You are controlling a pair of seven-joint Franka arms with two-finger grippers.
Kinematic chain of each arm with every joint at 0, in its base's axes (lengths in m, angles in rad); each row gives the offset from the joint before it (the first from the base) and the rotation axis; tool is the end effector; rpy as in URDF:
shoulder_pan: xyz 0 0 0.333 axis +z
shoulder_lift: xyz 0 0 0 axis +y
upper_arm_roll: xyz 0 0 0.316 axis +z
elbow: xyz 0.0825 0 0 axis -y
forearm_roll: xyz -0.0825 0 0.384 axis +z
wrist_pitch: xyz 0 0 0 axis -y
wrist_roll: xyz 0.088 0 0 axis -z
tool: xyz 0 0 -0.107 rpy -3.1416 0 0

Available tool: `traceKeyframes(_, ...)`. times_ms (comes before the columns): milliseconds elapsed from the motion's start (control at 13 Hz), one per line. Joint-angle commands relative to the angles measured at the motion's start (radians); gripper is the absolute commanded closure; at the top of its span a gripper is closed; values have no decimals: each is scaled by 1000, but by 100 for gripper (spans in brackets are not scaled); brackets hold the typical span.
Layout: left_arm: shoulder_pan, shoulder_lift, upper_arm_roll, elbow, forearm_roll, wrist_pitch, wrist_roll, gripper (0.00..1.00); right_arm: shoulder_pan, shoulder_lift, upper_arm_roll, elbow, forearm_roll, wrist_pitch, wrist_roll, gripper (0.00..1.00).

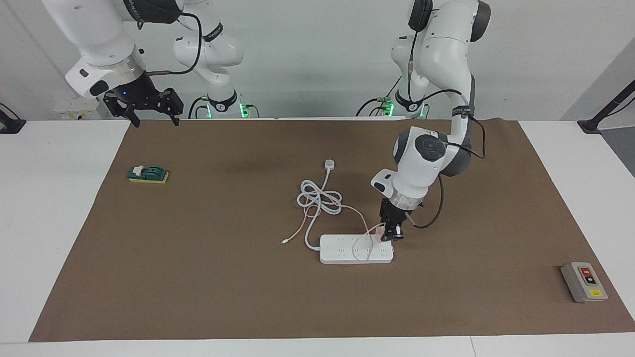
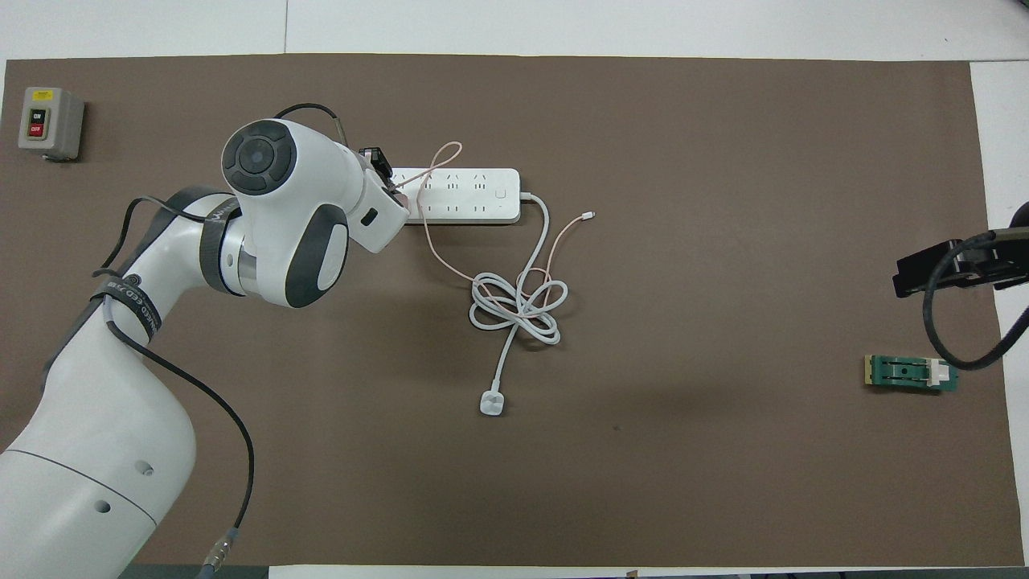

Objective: Plug charger into power strip
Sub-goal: 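Align and push the charger prongs into the socket with the left gripper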

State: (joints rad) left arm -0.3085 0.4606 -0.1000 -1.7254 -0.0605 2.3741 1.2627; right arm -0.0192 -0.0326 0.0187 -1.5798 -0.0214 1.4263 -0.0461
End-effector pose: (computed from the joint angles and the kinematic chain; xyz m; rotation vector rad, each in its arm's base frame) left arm 0.6285 -0.2648 0.3379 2.1557 -2.2578 0.3283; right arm 0.5286 -0.0026 0.6263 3.1160 0.0682 -0.1894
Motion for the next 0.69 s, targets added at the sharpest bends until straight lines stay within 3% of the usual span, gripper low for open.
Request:
traceKeyframes(0,14,72,-14,64,-1,-7,32,100,-7,-15,4,-16,15,16,12,0)
traceKeyframes(309,22,101,-21,136,-9,-88,35,100,-7,-15,4,-17,15,16,12,0)
traceKeyframes(617,25,107,-21,141,-5,-121,35,100,-8,-15,4,-16,17,16,11,0)
